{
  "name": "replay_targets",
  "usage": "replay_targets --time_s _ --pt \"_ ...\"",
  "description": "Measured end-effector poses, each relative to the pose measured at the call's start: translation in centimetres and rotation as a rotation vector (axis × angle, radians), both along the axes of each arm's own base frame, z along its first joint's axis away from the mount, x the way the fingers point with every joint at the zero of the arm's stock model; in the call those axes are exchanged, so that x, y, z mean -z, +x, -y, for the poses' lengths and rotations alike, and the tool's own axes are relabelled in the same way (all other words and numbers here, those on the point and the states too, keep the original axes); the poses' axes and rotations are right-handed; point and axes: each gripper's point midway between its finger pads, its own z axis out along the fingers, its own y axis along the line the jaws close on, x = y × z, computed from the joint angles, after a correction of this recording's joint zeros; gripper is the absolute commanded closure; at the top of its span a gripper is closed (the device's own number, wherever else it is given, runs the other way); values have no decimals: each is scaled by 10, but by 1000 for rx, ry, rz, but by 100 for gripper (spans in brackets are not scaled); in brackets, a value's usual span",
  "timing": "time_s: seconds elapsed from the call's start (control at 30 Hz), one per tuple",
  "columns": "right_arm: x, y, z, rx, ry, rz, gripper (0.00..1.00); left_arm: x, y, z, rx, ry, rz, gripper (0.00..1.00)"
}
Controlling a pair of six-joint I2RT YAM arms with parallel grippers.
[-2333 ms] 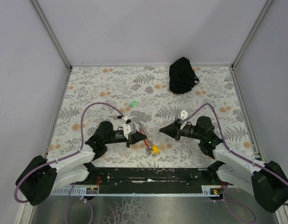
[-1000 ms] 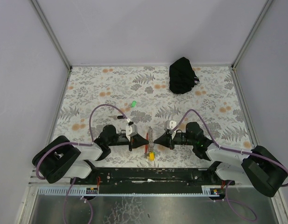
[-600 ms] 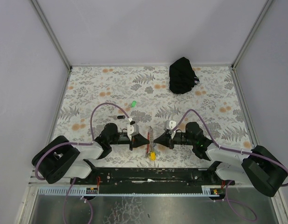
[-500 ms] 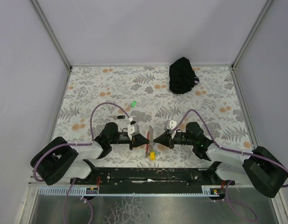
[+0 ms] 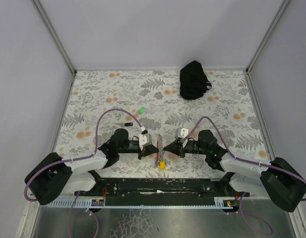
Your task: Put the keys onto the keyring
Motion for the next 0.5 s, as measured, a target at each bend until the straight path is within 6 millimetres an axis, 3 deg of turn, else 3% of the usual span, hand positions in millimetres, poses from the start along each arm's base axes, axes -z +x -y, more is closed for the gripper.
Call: replay_targets --time_s 0.5 --pt "-16 1 2 20 32 44 100 -18 6 6 -21 62 103 100"
